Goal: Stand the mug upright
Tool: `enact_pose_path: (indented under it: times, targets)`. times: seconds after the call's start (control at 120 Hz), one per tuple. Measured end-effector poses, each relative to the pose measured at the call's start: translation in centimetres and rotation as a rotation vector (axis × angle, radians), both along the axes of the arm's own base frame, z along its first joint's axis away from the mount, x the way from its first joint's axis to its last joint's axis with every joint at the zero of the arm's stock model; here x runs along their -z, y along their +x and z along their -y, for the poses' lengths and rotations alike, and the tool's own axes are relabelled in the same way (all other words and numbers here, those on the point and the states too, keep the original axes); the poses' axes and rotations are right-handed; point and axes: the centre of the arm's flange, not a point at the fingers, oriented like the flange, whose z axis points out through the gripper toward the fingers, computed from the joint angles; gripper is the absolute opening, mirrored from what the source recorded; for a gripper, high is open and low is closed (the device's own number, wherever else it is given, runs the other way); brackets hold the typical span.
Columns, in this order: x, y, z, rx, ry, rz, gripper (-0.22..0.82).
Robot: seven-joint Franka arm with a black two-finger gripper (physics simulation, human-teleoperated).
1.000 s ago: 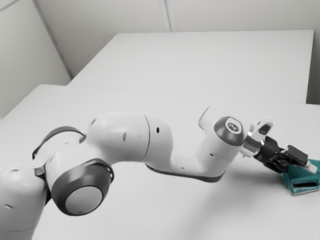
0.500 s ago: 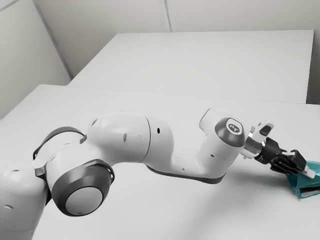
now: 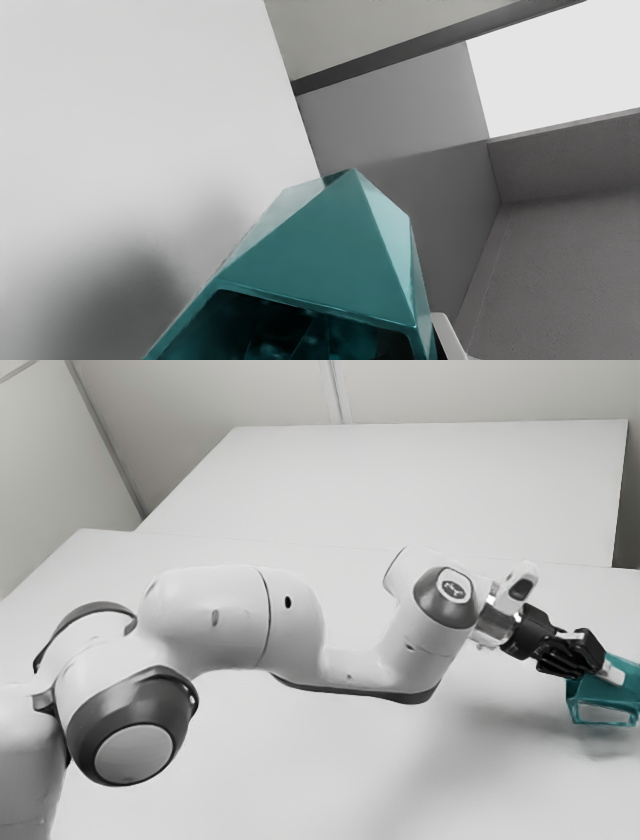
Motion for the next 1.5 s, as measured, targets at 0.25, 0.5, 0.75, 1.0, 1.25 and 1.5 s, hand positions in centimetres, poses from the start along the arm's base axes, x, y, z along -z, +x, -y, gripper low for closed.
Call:
enact_pose_path:
  times: [0.25, 0.5, 0.75, 1.0, 1.25, 1.5]
  targets:
    - [-5.1, -0.9, -8.9, -0.081, 0.058, 0.034, -0.17]
    - [-7.9, -1.6, -19.0, -0.196, 0.109, 0.052, -0.17]
    - [-10.2, -2.8, -27.9, -0.190, 0.343, 0.166, -0.17]
    - [-12.2, -3.0, -33.3, -0.072, 0.707, 0.272, -0.17]
    - [-11.8, -2.4, -39.4, -0.033, 0.993, 0.218, -0.17]
    - [-8.8, -3.0, -46.3, -0.086, 1.131, 0.063, -0.17]
